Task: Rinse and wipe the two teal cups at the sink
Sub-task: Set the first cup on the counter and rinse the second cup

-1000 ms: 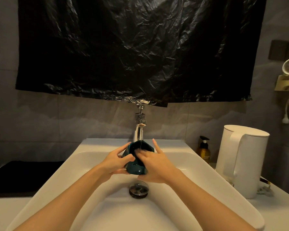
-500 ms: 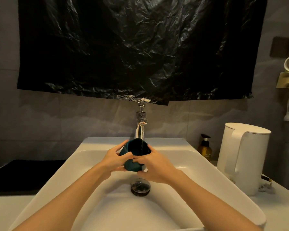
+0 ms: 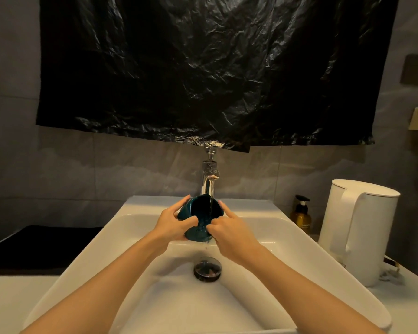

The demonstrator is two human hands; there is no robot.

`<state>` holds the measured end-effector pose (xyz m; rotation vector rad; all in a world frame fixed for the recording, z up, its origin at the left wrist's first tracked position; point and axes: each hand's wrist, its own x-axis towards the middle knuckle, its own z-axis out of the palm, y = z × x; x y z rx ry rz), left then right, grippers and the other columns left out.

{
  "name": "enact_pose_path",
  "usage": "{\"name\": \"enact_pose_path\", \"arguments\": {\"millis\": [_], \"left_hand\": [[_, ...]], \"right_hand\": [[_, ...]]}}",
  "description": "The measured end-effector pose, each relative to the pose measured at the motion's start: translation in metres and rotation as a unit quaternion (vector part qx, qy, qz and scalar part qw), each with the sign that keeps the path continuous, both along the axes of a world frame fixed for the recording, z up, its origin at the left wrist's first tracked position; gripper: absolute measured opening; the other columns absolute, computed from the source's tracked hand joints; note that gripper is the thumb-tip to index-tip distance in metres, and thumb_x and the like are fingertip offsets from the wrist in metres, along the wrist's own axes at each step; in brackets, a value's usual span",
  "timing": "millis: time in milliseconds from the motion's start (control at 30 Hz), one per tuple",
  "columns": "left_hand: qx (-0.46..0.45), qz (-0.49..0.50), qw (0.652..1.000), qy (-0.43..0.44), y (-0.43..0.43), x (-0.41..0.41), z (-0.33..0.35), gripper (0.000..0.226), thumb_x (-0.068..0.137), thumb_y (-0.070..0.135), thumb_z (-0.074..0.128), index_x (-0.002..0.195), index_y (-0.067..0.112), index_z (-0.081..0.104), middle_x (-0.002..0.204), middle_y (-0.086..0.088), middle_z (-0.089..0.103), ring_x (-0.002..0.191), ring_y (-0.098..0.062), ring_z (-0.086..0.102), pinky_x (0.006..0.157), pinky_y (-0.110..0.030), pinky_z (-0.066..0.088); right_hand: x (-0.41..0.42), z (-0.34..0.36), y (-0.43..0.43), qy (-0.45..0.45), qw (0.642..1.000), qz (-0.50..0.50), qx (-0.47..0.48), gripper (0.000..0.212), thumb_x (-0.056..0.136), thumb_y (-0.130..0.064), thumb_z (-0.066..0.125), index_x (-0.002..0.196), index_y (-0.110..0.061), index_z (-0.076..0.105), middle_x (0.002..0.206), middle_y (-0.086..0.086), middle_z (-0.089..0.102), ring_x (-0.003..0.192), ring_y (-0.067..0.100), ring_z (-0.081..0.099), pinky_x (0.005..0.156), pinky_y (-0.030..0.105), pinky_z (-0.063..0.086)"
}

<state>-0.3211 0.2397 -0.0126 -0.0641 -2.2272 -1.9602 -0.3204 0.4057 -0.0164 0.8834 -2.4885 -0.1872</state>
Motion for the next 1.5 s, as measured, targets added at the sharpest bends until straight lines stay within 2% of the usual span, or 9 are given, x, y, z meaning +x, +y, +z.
{"name": "enact_pose_path", "arguments": {"millis": [67,200,300,500,633,767,867,1167,1500], "left_hand": [[-0.005,-0.011,1.0,-0.001,0.0,-0.001,-0.001,0.069,0.082,0.004,0.066,0.14,0.032,0.042,0.129,-0.006,0.053,0.112,-0.028,0.055,0.075,-0.038,0.058],[0.044,-0.009,0.999,-0.015,-0.003,-0.003,-0.002,0.064,0.085,0.006,0.063,0.139,0.033,0.043,0.125,-0.01,0.054,0.107,-0.03,0.058,0.078,-0.041,0.058],[0.114,-0.023,0.993,-0.029,-0.005,-0.005,-0.002,0.058,0.087,0.006,0.06,0.137,0.032,0.046,0.123,-0.015,0.057,0.103,-0.032,0.063,0.079,-0.045,0.058],[0.168,-0.066,0.98,-0.078,0.006,0.0,0.001,0.046,0.087,-0.003,0.051,0.124,0.024,0.055,0.121,-0.018,0.057,0.102,-0.036,0.061,0.066,-0.042,0.06],[0.157,-0.078,0.977,-0.118,0.014,0.006,-0.001,0.044,0.082,-0.01,0.043,0.109,0.023,0.056,0.117,-0.015,0.052,0.097,-0.03,0.055,0.064,-0.042,0.057],[0.114,-0.089,0.979,-0.143,0.023,0.004,-0.006,0.045,0.086,-0.01,0.044,0.116,0.025,0.049,0.109,-0.009,0.055,0.097,-0.028,0.058,0.073,-0.045,0.058],[0.04,-0.067,0.986,-0.149,0.032,-0.004,-0.009,0.045,0.088,-0.004,0.055,0.12,0.025,0.042,0.108,-0.007,0.06,0.094,-0.026,0.064,0.07,-0.043,0.059],[-0.148,0.117,0.981,-0.034,0.04,-0.034,-0.019,0.012,0.091,0.017,0.059,0.103,0.016,0.058,0.102,-0.011,0.065,0.09,-0.028,0.063,0.07,-0.036,0.058],[0.066,-0.049,0.985,-0.15,0.043,-0.032,-0.012,0.049,0.083,-0.015,0.053,0.12,0.016,0.046,0.119,-0.015,0.056,0.107,-0.033,0.057,0.082,-0.044,0.056]], "right_hand": [[0.001,-0.003,-0.006,-0.062,0.993,0.033,-0.094,0.029,0.089,-0.009,0.06,0.117,-0.013,0.066,0.115,0.005,0.068,0.114,0.026,0.055,0.107,0.03,0.035],[-0.012,-0.004,0.005,0.03,0.994,0.071,-0.072,0.016,0.077,-0.016,0.073,0.093,-0.016,0.073,0.112,0.0,0.068,0.116,0.022,0.054,0.119,0.051,0.011],[-0.011,-0.003,0.011,-0.029,0.973,0.088,-0.211,0.017,0.08,-0.031,0.071,0.091,-0.017,0.073,0.144,-0.003,0.043,0.139,0.018,0.024,0.118,0.041,0.013],[-0.007,0.004,0.004,-0.27,0.826,0.071,-0.489,0.027,0.093,-0.027,0.057,0.113,-0.024,0.038,0.14,0.0,0.032,0.124,0.018,0.042,0.093,0.023,0.044],[-0.007,0.005,0.002,-0.426,0.688,0.008,-0.588,0.032,0.098,-0.012,0.042,0.12,-0.027,0.025,0.118,0.006,0.047,0.1,0.022,0.058,0.075,0.044,0.059],[-0.013,0.007,-0.001,-0.385,0.73,-0.041,-0.563,0.025,0.099,-0.014,0.034,0.122,-0.023,0.032,0.121,0.008,0.049,0.106,0.024,0.055,0.08,0.039,0.058],[-0.012,0.01,0.0,-0.342,0.773,-0.047,-0.532,0.024,0.099,-0.013,0.033,0.123,-0.019,0.033,0.122,0.01,0.049,0.098,0.02,0.052,0.053,0.018,0.048],[-0.018,0.005,0.009,-0.344,0.796,-0.058,-0.495,0.021,0.099,-0.015,0.035,0.119,-0.022,0.032,0.119,0.011,0.052,0.096,0.024,0.056,0.061,0.029,0.054],[-0.02,0.004,0.008,-0.291,0.782,-0.059,-0.549,0.021,0.097,-0.014,0.035,0.117,-0.022,0.033,0.121,0.01,0.049,0.099,0.024,0.056,0.056,0.029,0.057]]}}
